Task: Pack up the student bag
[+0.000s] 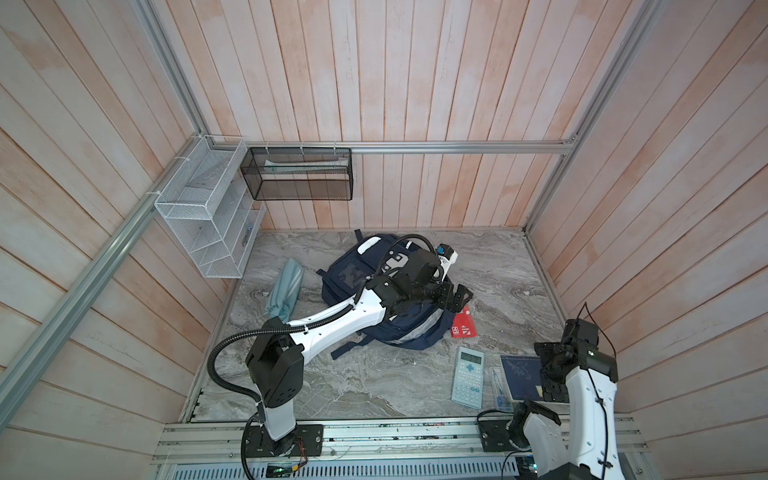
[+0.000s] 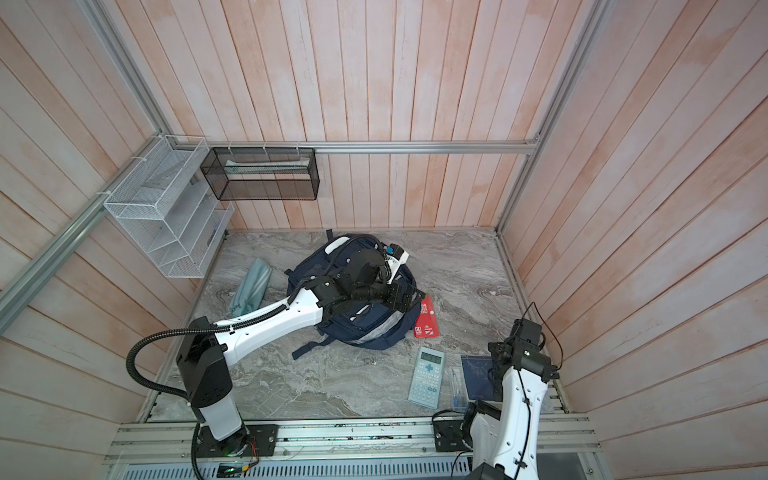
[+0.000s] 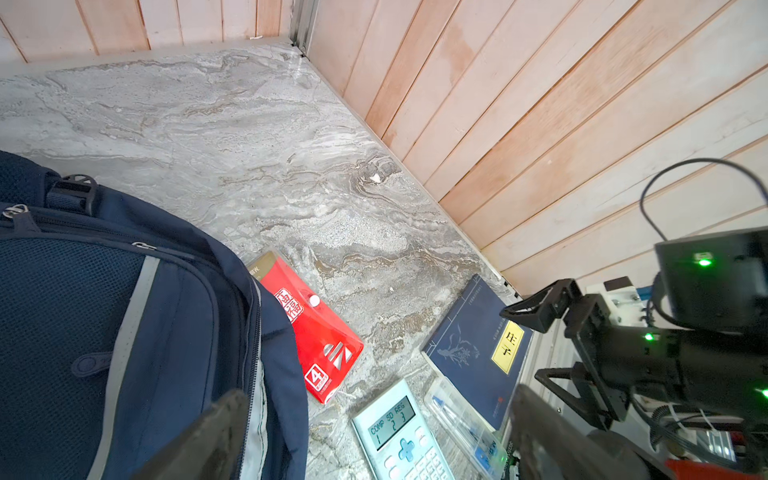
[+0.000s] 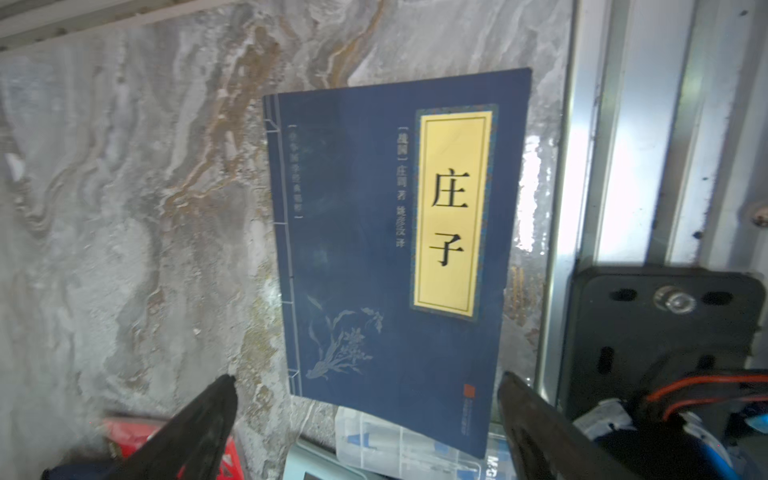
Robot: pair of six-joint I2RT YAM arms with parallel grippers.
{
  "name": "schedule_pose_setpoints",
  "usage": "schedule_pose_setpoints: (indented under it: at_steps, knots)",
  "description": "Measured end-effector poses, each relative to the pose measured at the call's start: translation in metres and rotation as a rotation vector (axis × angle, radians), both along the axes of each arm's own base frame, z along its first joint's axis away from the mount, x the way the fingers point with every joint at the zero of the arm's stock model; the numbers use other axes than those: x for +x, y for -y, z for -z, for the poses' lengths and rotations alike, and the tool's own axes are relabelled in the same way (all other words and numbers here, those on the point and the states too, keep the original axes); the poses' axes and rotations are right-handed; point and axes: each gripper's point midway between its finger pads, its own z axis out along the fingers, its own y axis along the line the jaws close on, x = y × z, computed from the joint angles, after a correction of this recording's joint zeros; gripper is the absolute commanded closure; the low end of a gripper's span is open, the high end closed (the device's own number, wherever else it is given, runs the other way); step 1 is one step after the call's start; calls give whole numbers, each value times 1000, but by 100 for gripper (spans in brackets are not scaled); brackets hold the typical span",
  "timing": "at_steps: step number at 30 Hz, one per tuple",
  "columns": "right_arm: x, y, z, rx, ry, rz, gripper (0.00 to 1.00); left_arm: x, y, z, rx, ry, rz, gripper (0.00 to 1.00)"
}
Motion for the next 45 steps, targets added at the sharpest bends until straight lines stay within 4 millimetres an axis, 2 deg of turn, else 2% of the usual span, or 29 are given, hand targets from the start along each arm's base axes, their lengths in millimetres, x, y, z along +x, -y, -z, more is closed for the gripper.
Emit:
schedule_pose_setpoints:
  at_steps: [4,9,11,15,19,21,24,26,28,32,33,35,41,45]
  knots:
    - [-18,12,19,-1,-124,101,2,0,0,2,-5,1,-1,0]
    - [-30,34,33,-23,-150,217,2,3,0,0,-26,-8,0,0]
    - [-33,39,44,-25,-159,204,2,5,-1,2,-30,-13,-4,0]
    - [-17,42,58,-38,-93,82,5,7,-3,3,-38,-25,-4,0]
    - [9,45,58,-64,19,-40,8,12,-2,3,-54,-25,-7,0]
    - [18,46,56,-74,52,-86,20,14,-2,8,-52,-35,-7,0]
    - [38,45,55,-75,138,-173,28,17,-1,19,-39,-56,-8,0]
    - [50,43,56,-71,175,-237,29,21,0,28,-27,-68,-11,0]
    - [62,42,56,-65,196,-301,37,25,5,38,-17,-79,-9,0]
    - [81,34,59,-53,200,-421,67,33,19,52,-7,-105,11,0]
    - [85,32,59,-52,202,-447,80,34,24,55,-4,-109,16,0]
    - [89,26,61,-45,205,-490,99,33,31,61,5,-117,25,0]
    - [102,19,55,-58,217,-574,100,23,42,67,18,-132,53,0]
    - [109,16,42,-84,260,-616,100,24,53,67,19,-130,58,5]
